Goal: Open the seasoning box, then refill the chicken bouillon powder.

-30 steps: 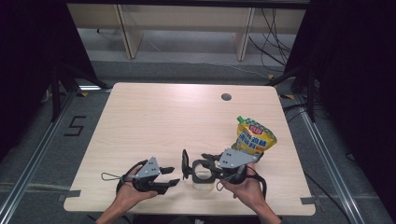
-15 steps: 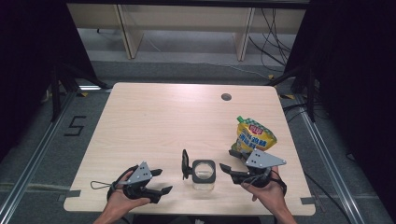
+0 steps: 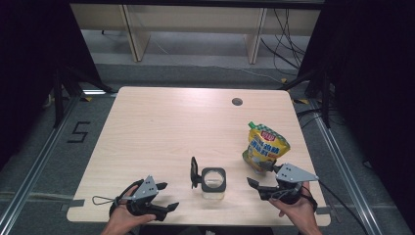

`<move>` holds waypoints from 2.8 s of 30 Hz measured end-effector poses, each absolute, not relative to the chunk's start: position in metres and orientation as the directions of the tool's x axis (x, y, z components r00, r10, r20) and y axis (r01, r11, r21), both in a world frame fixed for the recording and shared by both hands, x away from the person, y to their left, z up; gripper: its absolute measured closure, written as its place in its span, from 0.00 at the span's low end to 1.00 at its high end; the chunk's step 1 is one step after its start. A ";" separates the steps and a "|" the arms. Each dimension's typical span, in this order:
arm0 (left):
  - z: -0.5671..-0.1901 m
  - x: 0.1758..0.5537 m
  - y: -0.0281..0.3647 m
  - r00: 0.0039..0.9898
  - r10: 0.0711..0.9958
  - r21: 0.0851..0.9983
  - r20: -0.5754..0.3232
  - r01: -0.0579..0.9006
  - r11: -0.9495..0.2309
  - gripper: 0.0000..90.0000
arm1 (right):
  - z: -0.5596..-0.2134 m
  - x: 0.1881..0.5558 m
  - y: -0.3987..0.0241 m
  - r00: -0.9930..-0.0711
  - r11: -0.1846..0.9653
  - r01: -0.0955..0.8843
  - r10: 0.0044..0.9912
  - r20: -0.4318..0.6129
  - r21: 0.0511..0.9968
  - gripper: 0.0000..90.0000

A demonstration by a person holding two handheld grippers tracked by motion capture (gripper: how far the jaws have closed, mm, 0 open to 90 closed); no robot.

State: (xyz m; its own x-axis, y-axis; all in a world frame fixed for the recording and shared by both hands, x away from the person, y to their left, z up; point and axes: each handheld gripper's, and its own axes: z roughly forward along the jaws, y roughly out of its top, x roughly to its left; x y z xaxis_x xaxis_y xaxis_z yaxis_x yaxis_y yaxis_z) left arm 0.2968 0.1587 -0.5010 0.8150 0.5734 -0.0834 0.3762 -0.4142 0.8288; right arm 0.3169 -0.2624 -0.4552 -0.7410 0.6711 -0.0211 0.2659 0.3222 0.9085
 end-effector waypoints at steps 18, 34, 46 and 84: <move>-0.501 0.297 0.159 0.805 0.585 0.829 -0.096 0.390 -0.402 0.23 | -0.465 0.310 -0.300 -0.656 0.245 0.352 0.753 0.052 0.903 0.17; -0.503 0.298 0.159 0.815 0.573 0.824 -0.081 0.378 -0.422 0.23 | -0.476 0.327 -0.319 -0.617 0.225 0.364 0.785 0.052 0.904 0.17; -0.503 0.298 0.160 0.821 0.567 0.825 -0.061 0.362 -0.435 0.24 | -0.489 0.360 -0.314 -0.633 0.256 0.342 0.773 0.021 0.904 0.17; -0.506 0.297 0.156 0.822 0.563 0.825 -0.079 0.371 -0.426 0.26 | -0.512 0.392 -0.293 -0.653 0.174 0.315 0.754 0.080 0.933 0.20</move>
